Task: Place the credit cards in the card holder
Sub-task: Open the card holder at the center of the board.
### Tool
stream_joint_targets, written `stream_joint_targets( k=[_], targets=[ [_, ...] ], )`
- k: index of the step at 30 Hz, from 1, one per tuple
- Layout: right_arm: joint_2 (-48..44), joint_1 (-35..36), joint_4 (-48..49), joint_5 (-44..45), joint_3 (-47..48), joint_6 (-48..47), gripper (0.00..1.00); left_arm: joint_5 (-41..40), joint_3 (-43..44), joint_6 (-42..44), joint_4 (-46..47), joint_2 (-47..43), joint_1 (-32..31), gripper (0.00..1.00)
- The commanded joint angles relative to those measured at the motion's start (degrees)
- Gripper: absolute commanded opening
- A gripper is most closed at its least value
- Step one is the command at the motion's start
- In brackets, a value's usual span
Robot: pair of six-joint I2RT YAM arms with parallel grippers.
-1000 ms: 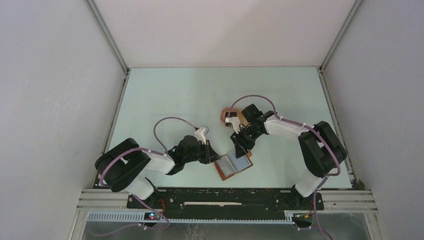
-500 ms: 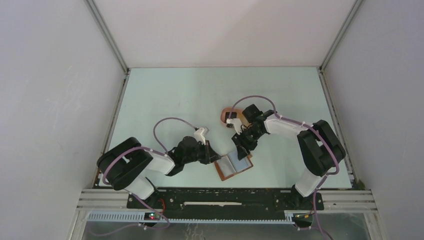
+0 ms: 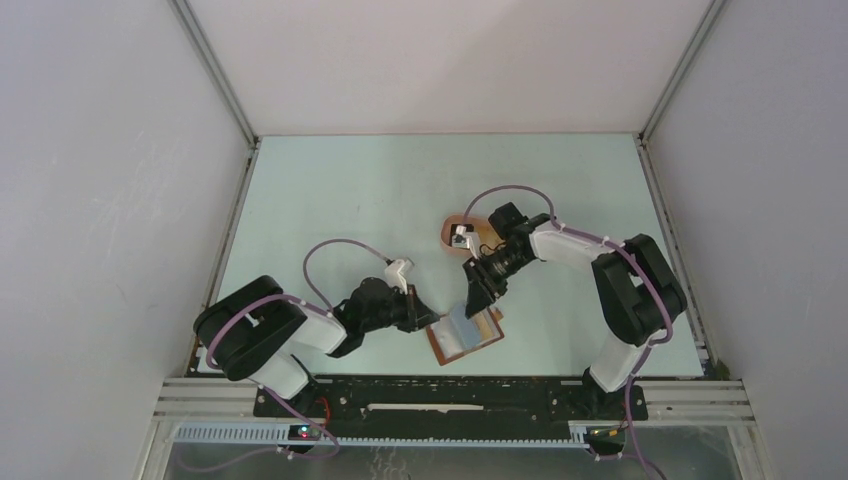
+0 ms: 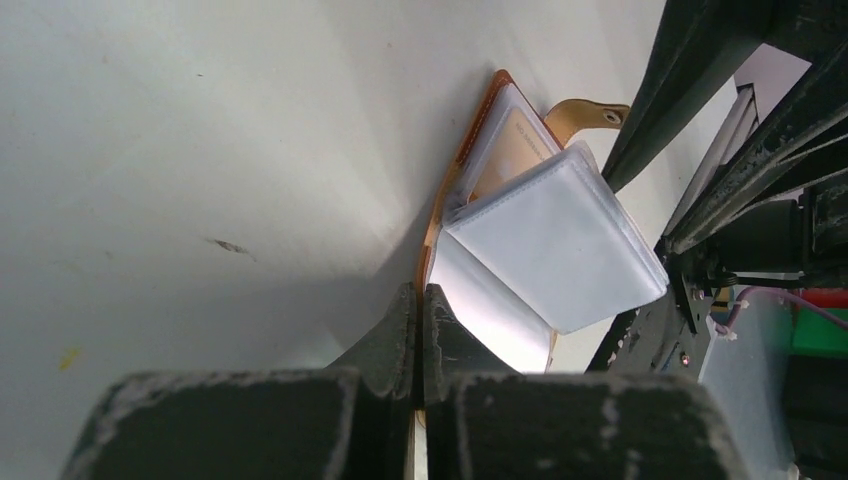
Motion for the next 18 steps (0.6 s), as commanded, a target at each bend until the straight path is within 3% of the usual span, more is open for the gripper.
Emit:
stream_joint_targets(
  k=[1,10,12,16,18],
  targets=[
    [3.0,-0.23,-0.87,-6.83,2.06,1.21,0.45,0.07,-1.09,-0.4,3.76,-0.73,0.37,0.0],
    [3.71,0.86,-0.27,4.53,3.33,3.47,0.49,0.02,-1.78,-0.62,5.23,-1.04,0.47,0.0],
    [3.16,0.87,0.09,6.29,3.34,3.66,0.44,-0.1,-2.01,-0.71,5.72,-1.27,0.51,0.0],
    [2.08,0.08,1.29,7.2,3.29,4.07,0.15,-0.98,-2.21,-1.09,6.16,-1.52,0.65,0.0],
    [1.61,-0.34,2.05,6.36,3.42,4.24,0.09,-1.72,-1.79,-1.32,4.98,-1.72,1.18,0.0]
  ],
)
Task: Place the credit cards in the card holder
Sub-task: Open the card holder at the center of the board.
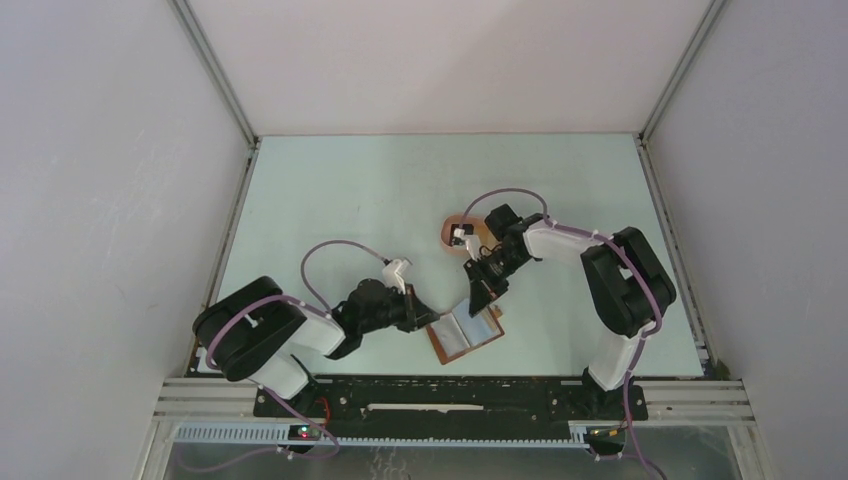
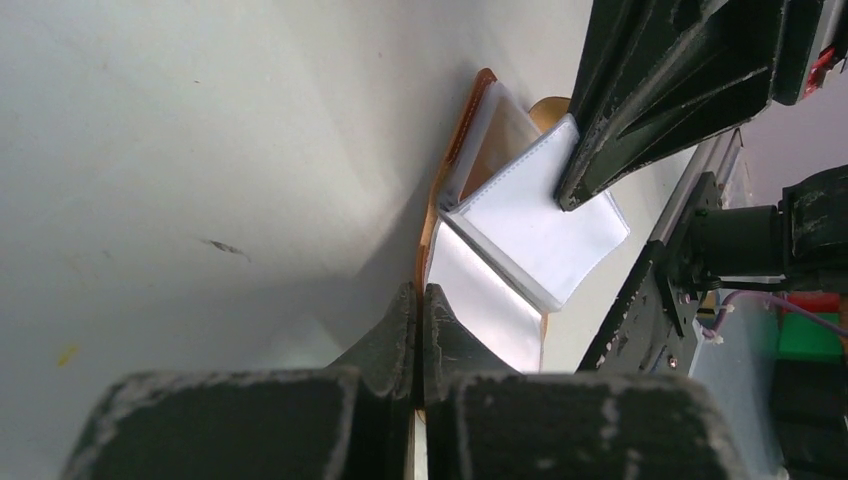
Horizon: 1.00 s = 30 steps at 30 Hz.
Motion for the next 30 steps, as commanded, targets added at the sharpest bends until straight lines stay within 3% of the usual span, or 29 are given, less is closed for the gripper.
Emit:
stream_joint_targets(
  k=[1,4,10,14,17,20,23,28,30],
  targets=[
    [-3.22,-0.56,2.1,0.99,2.1,0.68,0.08,-2.06,-0.3,-0.53,0.55,-1.77,1.16,0.0],
    [-2.73,0.02,2.14,2.35,2.71,0.07,0.11,-3.71,0.57,-0.66,-3.17,-2.75,1.45,0.03],
    [-3.38,1.05,1.67,7.79,2.94,-1.87,0.4,-9.04,2.57,0.07,-17.02,-9.41,1.54,0.31],
    [-8.03,2.56,1.77,11.18,2.86,-3.51,0.51,-13.0,3.28,1.34,-27.64,-18.7,1.51,0.43],
    [-11.25,3.77,2.36,13.98,2.18,-4.59,0.57,-17.32,5.03,3.3,-38.59,-30.45,1.51,0.48],
    [-13.92,4.49,3.08,15.73,1.73,-5.28,0.57,-16.88,6.39,3.74,-45.15,-41.87,1.51,0.52],
    [-14.83,3.84,3.57,10.01,1.03,-4.5,0.53,-11.11,6.12,1.13,-41.98,-48.41,1.49,0.52],
    [-7.5,4.35,2.28,-0.5,1.72,-0.88,0.22,-5.34,4.69,-3.61,-31.99,-46.49,-0.01,0.42],
    [-4.41,5.22,3.08,-2.63,2.17,1.21,0.15,-6.04,4.35,-4.46,-28.71,-43.64,-2.45,0.36]
  ],
)
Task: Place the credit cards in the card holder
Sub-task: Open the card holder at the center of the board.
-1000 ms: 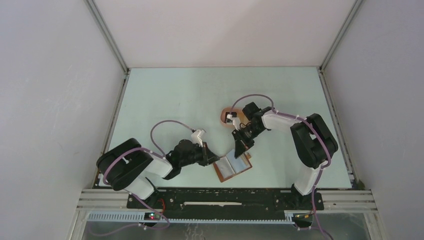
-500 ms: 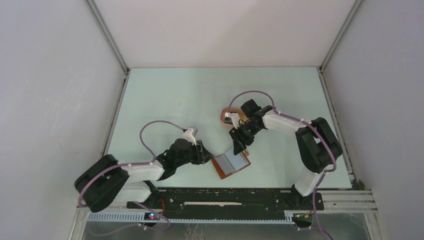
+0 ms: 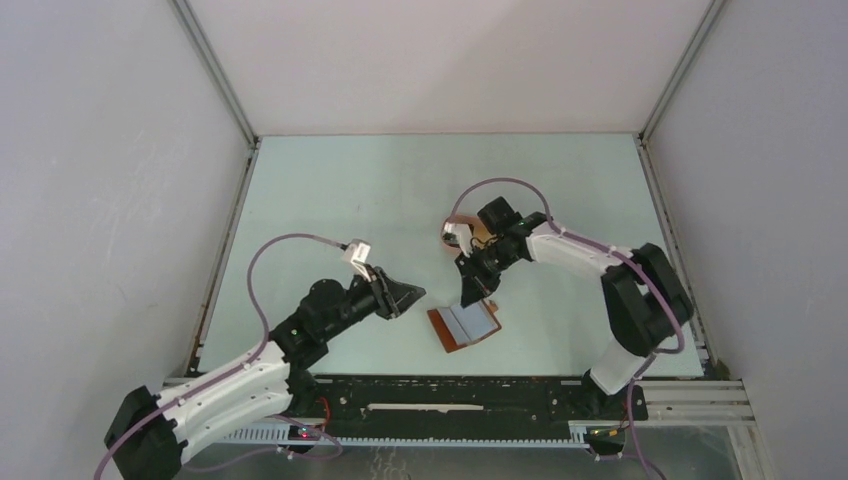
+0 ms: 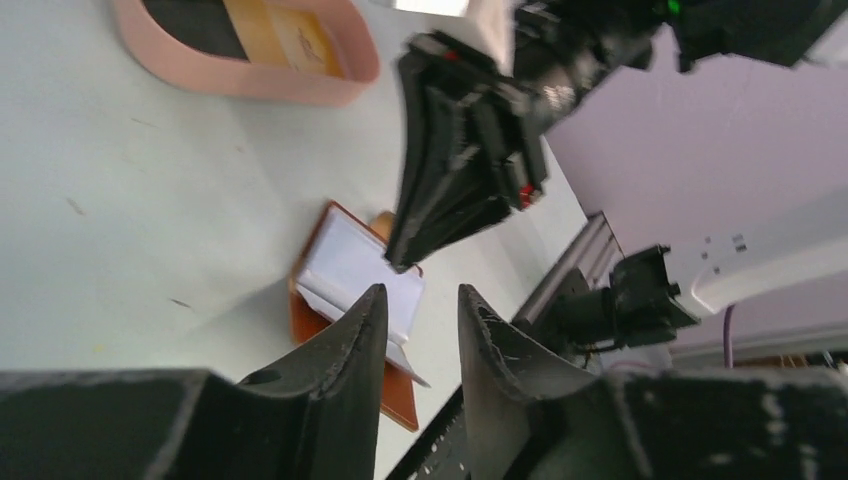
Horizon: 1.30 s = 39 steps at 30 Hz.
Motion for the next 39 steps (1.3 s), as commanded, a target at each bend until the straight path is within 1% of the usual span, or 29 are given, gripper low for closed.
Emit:
stream_joint_targets(
  k=[1,5,7,12,14,16,19,21,25,31,35,39],
  targets=[
    [6.25,1.76,0.92,-7.37,0.91,4.78,0.12,2.13,1.02,-3.41,8.02,5.51,-4.27,0.34],
    [11.18,3.93,3.31,-6.71,1.29,11.04,0.05,-0.26,1.01,-5.64,14.23,12.11,-8.77,0.23],
    [13.33,4.3,3.7,-6.52,1.76,12.76,0.0,-1.23,0.23,-7.09,17.1,14.46,-10.15,0.2],
    [15.69,3.92,3.79,-6.3,2.82,14.76,0.0,-3.43,-0.17,-9.13,20.86,21.11,-12.03,0.16],
    [16.05,3.48,4.12,-6.38,2.95,14.93,0.0,-3.55,0.12,-9.48,22.53,25.09,-12.26,0.15],
    [16.39,3.13,3.53,-6.3,3.27,14.4,0.0,-4.1,0.73,-10.34,22.99,29.34,-12.27,0.12],
    [15.36,1.89,2.85,-5.84,3.8,13.48,0.0,-4.61,-0.22,-12.63,25.87,34.92,-12.27,0.07],
    [14.54,1.14,2.64,-5.35,3.79,13.11,0.0,-5.19,-1.61,-14.12,27.63,37.67,-12.27,0.07],
    [13.93,0.85,1.9,-4.05,4.15,11.56,0.01,-7.62,-2.72,-15.95,26.91,40.64,-12.27,0.05],
    [11.13,1.41,-0.45,4.34,4.81,7.17,0.02,-10.43,-2.94,-17.85,20.55,41.29,-12.25,0.02],
    [10.36,1.73,-1.03,8.75,5.13,5.51,0.05,-11.68,-1.37,-16.81,16.23,41.0,-12.23,0.02],
    [8.99,1.26,-1.76,9.95,5.2,4.35,0.08,-12.16,-0.89,-16.05,15.62,40.94,-12.18,0.02]
  ],
)
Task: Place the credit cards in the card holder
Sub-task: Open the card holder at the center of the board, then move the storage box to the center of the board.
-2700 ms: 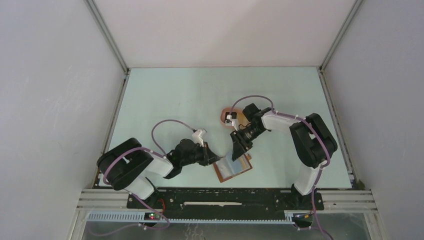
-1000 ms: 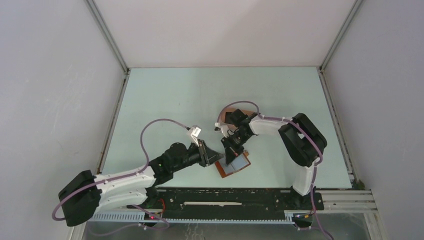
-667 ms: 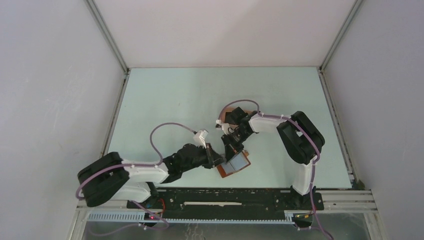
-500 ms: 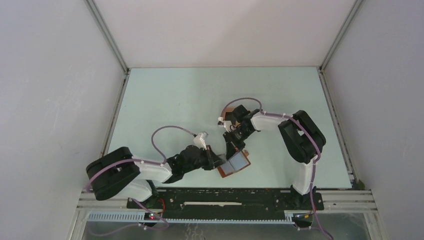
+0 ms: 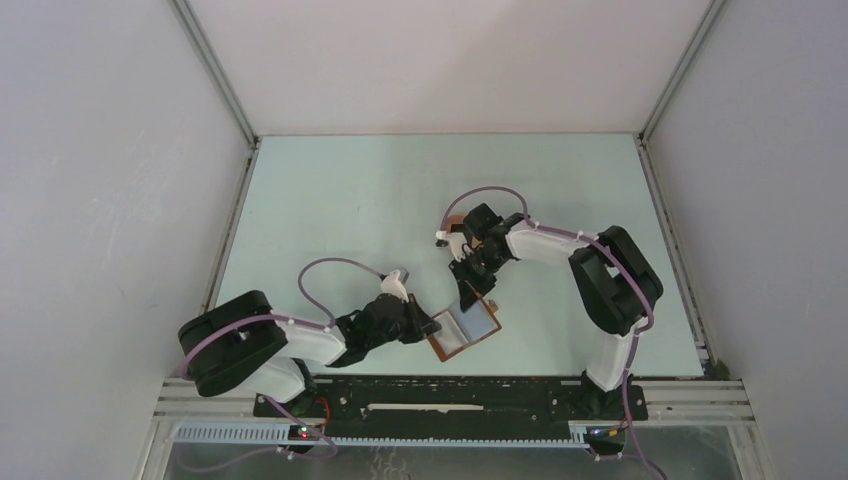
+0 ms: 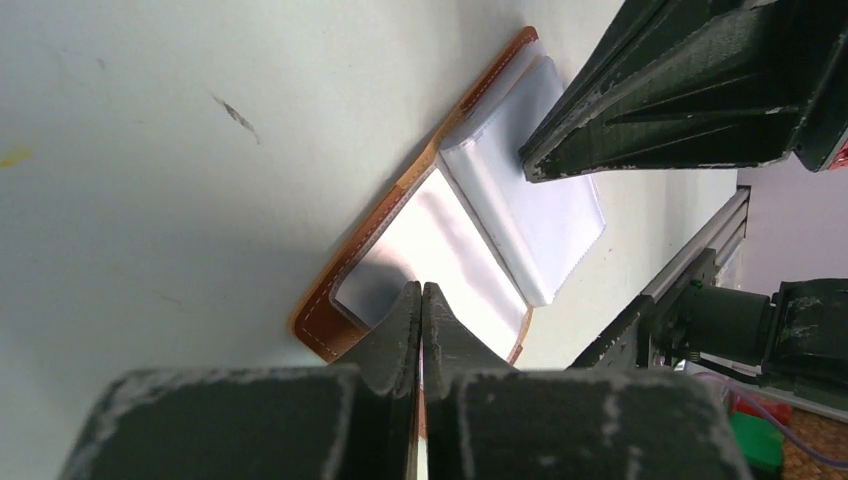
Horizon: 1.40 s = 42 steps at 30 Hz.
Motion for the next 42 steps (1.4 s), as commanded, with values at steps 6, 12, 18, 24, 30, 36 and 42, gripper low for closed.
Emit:
stream_joint_targets(
  k=[6,12,18,24,30,36,42],
  targets=[
    [-6.28,-1.73,-5.86,-5.97,2.94,-9.51,0.17,-2.02,0.73,2.75,-2.37,-3.56,-0.14,0.06],
    [-17.39,-5.45,-8.06,-10.54,3.01,-17.7,0.29,-0.87,0.8,6.1,-1.33,-9.54,0.06,0.19],
    [-30.18,-12.06,0.72,-10.31,0.43,-21.27,0.75,-0.21,1.0,13.36,-3.46,-19.22,3.18,0.22],
    [-15.93,-18.57,-3.03,-16.31,12.01,-15.44,0.76,-5.26,3.43,26.48,-11.2,-32.54,6.24,0.53],
    [-4.41,-19.21,2.74,-12.88,16.07,2.05,0.65,-9.53,3.76,32.9,-14.27,-39.28,9.95,0.93],
    [4.61,-17.58,7.54,-3.3,19.04,18.42,0.64,-3.74,5.81,33.6,-13.36,-33.22,15.14,0.96],
    [11.9,-17.03,8.28,4.39,23.6,28.28,0.6,0.78,7.07,33.47,-10.27,-25.59,19.33,0.96]
  ],
)
